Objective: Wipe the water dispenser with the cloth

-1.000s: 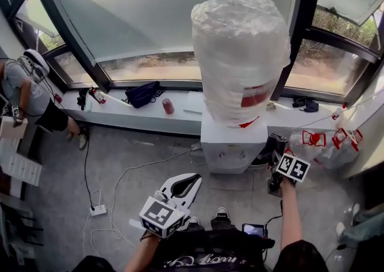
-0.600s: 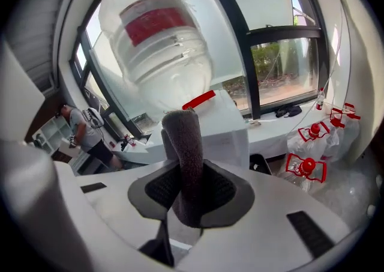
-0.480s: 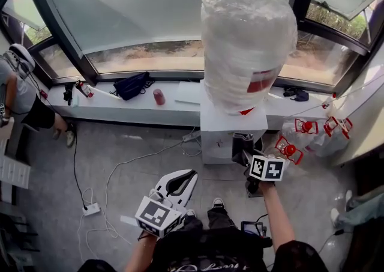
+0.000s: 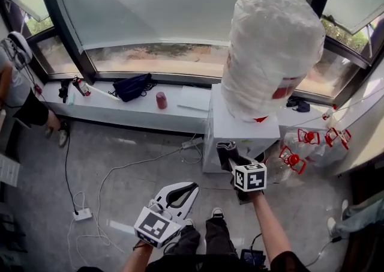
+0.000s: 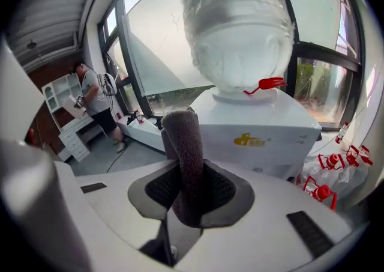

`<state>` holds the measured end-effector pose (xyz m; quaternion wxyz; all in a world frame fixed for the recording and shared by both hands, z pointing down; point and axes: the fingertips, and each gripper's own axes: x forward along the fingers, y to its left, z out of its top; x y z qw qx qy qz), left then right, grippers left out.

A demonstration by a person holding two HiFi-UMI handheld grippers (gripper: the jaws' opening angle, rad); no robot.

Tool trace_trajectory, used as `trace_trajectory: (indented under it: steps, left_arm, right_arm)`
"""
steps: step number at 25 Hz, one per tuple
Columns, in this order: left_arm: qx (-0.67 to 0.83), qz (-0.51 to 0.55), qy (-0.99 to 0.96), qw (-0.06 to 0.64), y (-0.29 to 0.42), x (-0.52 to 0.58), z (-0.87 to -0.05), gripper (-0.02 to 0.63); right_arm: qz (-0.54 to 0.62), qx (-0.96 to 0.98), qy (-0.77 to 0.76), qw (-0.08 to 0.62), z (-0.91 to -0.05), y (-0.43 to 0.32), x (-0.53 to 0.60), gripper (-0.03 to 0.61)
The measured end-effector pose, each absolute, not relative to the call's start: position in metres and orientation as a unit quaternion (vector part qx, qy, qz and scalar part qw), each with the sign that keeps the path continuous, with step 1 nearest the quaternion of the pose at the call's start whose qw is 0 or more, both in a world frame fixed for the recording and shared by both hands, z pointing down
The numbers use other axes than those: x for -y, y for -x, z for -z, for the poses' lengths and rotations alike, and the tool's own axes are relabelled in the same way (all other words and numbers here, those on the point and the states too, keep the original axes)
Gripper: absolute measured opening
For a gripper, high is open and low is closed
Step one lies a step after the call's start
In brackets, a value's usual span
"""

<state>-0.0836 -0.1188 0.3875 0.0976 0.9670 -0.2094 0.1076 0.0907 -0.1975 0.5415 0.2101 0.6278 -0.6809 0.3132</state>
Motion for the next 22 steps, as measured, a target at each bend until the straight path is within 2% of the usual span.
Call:
trace_trajectory:
  steps: [9,12,18,22]
  left_arm:
    - [0.196,-0.115,-0.971,0.077,0.1,0.132,-0.427,0.02]
    - [0.191,-0.12,-0.971,0.083,0.099,0.135,-0.441,0.02]
    - [0.18,-0.12,-0.971,0.096,0.087,0.141,-0.455,0.02]
    - [0.174,-0.128,-0.972,0.092,0.073,0.146,-0.463,0.02]
  right_arm:
    - [-0.235,0.697,-0.609,0.296,-0.594,-0.046,0.24,0.105]
    - [-0.22,0.698,-0.615,0.294,-0.601,-0.042,0.257,0.105]
    - [-0.207,0.698,-0.615,0.303,-0.61,-0.069,0.261,0.106]
    - [-0.21,0.67,-0.639,0.314,-0.615,-0.113,0.245,0.106]
